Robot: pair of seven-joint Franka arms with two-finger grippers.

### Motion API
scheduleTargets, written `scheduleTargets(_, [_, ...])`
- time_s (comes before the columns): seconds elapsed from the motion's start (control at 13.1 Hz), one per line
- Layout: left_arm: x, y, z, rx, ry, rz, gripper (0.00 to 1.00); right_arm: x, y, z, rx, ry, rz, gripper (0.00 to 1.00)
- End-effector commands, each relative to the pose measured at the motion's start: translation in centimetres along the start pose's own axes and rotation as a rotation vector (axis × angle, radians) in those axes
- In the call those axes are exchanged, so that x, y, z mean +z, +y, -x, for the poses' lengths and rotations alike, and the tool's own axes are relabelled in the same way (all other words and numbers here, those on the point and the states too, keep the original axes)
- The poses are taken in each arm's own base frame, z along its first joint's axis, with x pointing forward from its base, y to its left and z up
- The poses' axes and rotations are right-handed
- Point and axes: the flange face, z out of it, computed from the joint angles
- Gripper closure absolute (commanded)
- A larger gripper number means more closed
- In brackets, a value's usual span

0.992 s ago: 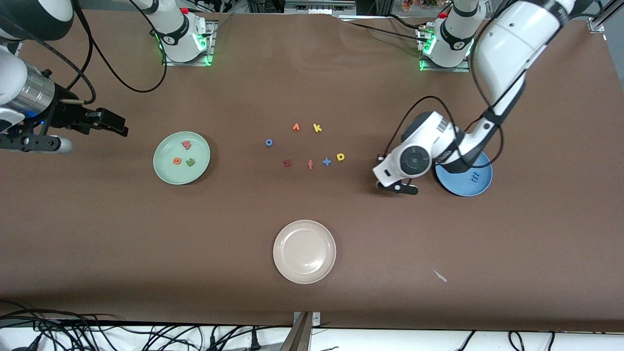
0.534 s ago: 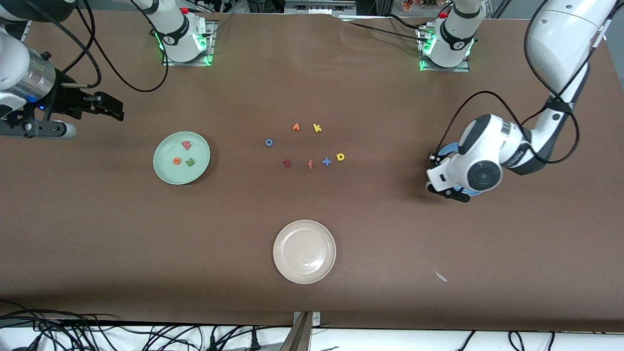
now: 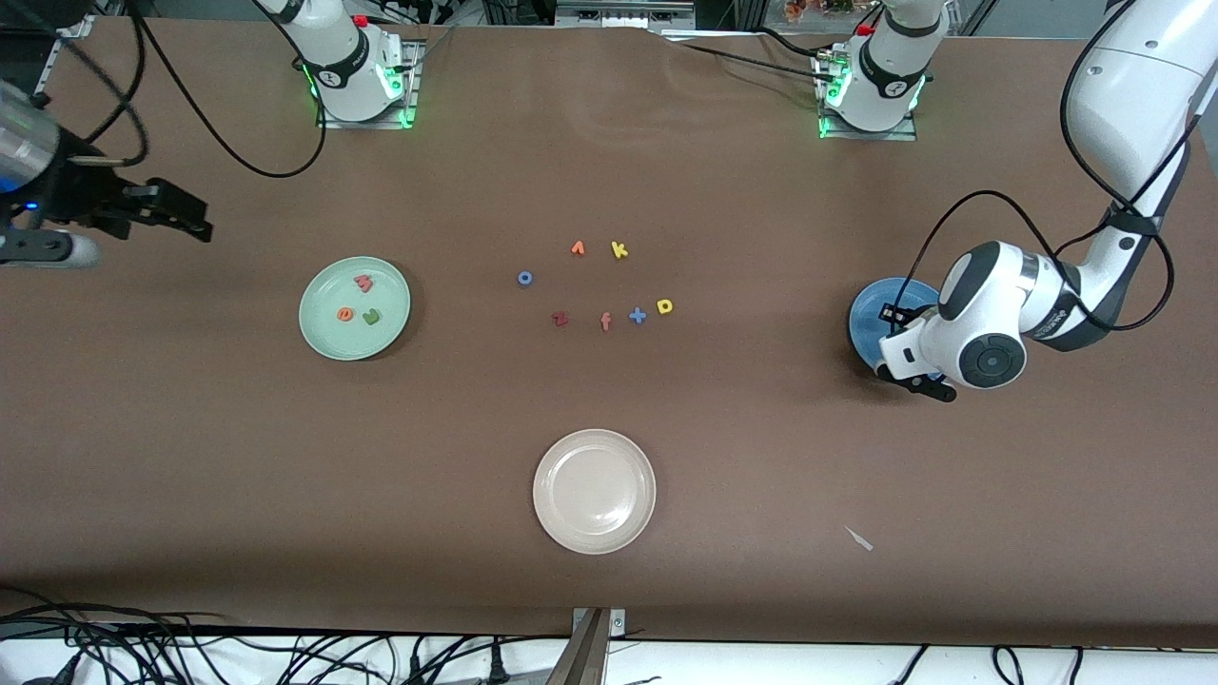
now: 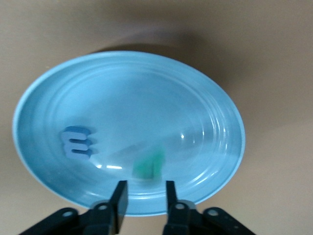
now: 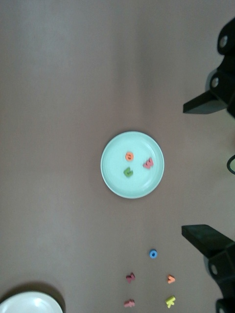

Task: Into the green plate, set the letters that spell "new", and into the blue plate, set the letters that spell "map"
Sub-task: 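Release the teal b and move the left gripper toward the yellow a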

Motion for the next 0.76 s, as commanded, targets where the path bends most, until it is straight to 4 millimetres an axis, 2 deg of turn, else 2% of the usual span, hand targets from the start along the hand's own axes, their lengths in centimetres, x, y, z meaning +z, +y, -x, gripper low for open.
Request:
scheduleTargets(0.0, [-0.8,-0.4,0.3,0.012,0.016,-0.016,0.0,-0.6,1.1,1.9,-0.014,0.015,-0.003,0.0])
scheduleTargets(0.08, [-2.5,-0.1,0.5,0.007,0.037,-0.024,0.0,-0.7,1.2,2.1,-0.014,0.016,-0.001,0.0])
scheduleTargets(0.15, [-4.4,1.0,0.7,0.005,0.064,-0.037,0.0,-0.8,1.6,2.2,-0.01,0.018,-0.001,0.0])
scheduleTargets(0.23, [-6.2,3.6,0.8,0.01,0.095,0.008,0.0,-0.9,2.8,2.2,0.012,0.027,-0.003,0.0])
scheduleTargets(0.31, [-7.6,5.2,1.2,-0.037,0.115,0.062,0.0,-0.7,3.4,2.4,0.023,0.044,-0.004,0.0])
scheduleTargets(0.46, [-9.6,10.3,1.4,-0.11,0.134,0.109,0.0,0.1,4.2,3.6,0.032,0.086,-0.008,0.0])
scheduleTargets(0.53, [-10.5,13.5,1.5,-0.178,0.147,0.122,0.0,0.1,4.0,4.2,0.026,0.101,-0.005,0.0])
scheduleTargets(0.69, [-10.5,19.2,0.7,-0.324,0.162,0.141,0.0,-0.2,2.8,3.7,0.005,0.103,-0.001,0.0])
